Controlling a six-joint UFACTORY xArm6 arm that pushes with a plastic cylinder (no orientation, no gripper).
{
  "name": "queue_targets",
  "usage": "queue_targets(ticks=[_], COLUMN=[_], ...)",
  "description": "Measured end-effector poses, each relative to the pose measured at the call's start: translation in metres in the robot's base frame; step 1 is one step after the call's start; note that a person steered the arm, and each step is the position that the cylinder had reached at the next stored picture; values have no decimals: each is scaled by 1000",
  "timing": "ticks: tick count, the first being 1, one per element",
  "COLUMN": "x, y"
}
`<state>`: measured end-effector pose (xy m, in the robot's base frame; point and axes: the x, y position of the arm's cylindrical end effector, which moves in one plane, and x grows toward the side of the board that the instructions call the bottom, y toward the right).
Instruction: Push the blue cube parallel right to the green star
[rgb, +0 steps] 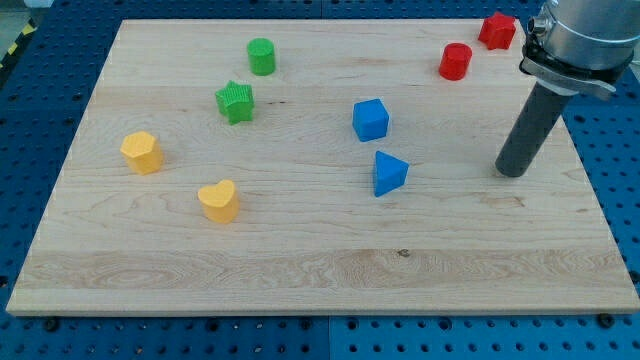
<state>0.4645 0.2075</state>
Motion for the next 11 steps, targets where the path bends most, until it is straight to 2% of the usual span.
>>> queue_targets(ticks=[2, 5, 11], x=[-23, -25, -42], y=[-63, -120, -128])
